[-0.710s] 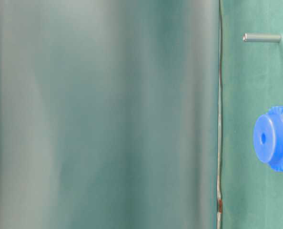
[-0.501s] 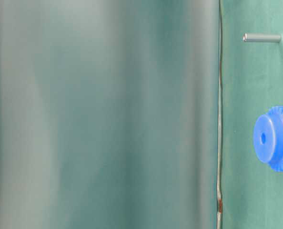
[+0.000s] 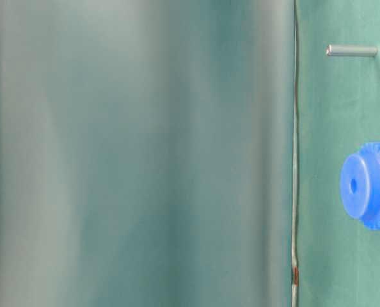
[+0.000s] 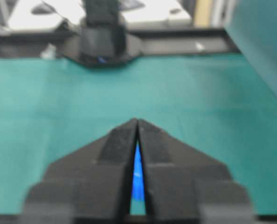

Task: Insert the shaft placed at a random location into the center hole of the medium gear at another random location.
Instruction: 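Move the right gripper open toward the silver shaft, then lower the right gripper onto the silver shaft and close to grasp it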

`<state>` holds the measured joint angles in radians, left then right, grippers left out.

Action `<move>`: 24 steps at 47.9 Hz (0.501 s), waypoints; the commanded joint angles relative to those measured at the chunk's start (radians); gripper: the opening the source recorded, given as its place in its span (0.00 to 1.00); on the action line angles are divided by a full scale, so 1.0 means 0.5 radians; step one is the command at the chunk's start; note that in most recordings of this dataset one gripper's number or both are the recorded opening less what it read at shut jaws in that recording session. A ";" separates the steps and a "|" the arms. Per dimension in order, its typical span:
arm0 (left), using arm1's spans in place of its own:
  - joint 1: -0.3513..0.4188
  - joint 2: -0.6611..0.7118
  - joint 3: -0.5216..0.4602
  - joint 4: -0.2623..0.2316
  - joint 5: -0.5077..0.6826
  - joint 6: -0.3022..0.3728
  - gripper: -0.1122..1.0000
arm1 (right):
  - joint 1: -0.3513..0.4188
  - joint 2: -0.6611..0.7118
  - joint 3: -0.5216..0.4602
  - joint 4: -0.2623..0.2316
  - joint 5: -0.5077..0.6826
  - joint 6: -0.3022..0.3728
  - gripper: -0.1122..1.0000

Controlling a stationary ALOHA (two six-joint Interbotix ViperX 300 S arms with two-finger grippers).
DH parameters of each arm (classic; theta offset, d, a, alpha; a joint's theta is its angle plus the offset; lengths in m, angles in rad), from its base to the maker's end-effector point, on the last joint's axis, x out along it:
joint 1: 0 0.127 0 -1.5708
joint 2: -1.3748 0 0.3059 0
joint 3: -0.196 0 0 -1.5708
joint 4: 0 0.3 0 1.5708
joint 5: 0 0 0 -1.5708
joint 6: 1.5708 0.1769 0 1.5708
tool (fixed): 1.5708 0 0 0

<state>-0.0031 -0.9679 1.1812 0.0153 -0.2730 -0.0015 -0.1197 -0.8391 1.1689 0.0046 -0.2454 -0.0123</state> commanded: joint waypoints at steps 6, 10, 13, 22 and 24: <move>-0.003 0.012 -0.052 0.006 -0.006 0.000 0.10 | -0.117 0.245 -0.058 0.006 -0.110 0.018 0.63; -0.003 0.015 -0.055 0.006 -0.003 0.003 0.10 | -0.172 0.396 -0.064 0.003 -0.114 0.015 0.85; -0.003 0.015 -0.055 0.006 0.000 0.003 0.10 | -0.202 0.503 -0.077 0.003 -0.132 0.012 0.92; -0.003 0.015 -0.052 0.006 0.000 0.003 0.10 | -0.319 0.841 -0.089 0.003 -0.258 0.012 0.87; -0.003 0.018 -0.052 0.006 0.000 0.003 0.10 | -0.341 0.908 -0.089 0.003 -0.288 0.012 0.87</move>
<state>-0.0031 -0.9679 1.1812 0.0153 -0.2669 -0.0015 -0.2700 -0.4341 1.1474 0.0046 -0.3513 -0.0123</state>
